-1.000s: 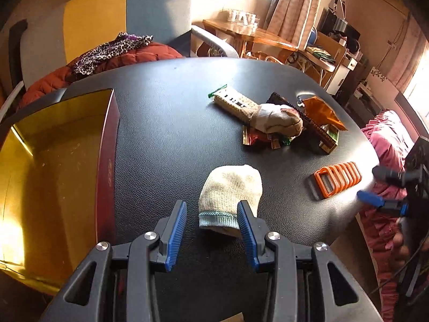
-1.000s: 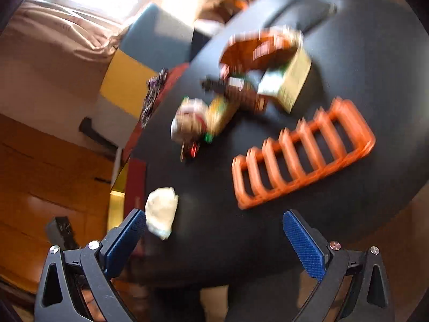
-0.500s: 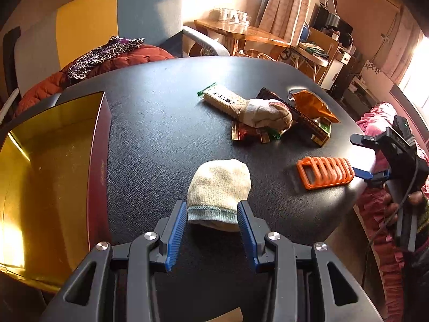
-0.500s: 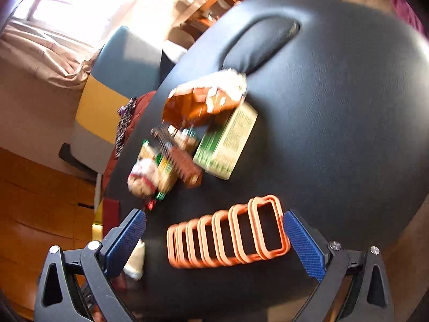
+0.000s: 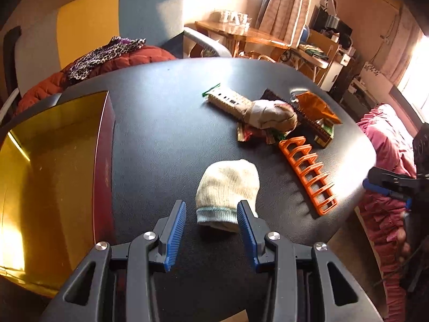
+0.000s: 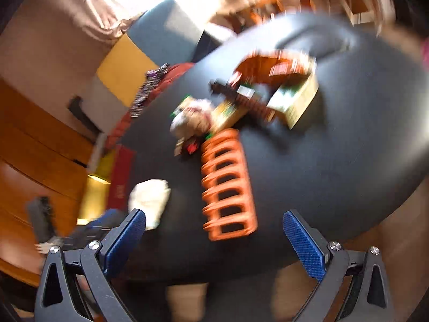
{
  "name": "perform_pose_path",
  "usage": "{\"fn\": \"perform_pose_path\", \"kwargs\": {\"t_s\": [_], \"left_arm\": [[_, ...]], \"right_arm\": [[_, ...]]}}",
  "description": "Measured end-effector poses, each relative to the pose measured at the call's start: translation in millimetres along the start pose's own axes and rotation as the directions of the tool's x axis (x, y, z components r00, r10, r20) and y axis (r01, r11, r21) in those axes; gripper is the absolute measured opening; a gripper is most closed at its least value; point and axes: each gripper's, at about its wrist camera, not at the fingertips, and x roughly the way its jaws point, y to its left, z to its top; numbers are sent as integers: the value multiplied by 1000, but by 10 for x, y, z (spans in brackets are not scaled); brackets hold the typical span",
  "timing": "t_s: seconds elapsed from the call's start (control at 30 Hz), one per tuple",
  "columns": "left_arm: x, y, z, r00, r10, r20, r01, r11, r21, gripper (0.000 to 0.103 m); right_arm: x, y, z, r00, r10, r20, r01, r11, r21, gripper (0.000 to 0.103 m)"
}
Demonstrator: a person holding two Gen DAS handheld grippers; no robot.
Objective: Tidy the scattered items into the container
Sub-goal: 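Close the right tool on the orange plastic rack while the left tool holds the sock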
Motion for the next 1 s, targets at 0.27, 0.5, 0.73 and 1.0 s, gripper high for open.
{"fn": "perform_pose_path", "kwargs": {"t_s": [0.27,0.5,0.73,1.0], "left_arm": [[-54,-3,101,992,-121,31,119,992,46,40],[162,-124,223,993,-115,-15,116,986,122,40],[430,-87,284,995,-71,-67,79,990,120,40],[394,-50,312,995,-93,-42,98,986,137,42]], "right_arm": [[522,450,69,963,-270,22,268,936,-230,100],[871,492,103,954,-299,-11,284,919,-274,90],[943,340,125,957,-291,-16,277,923,-267,91],[934,352,76,948,-318,4,303,902,-309,98]]}}
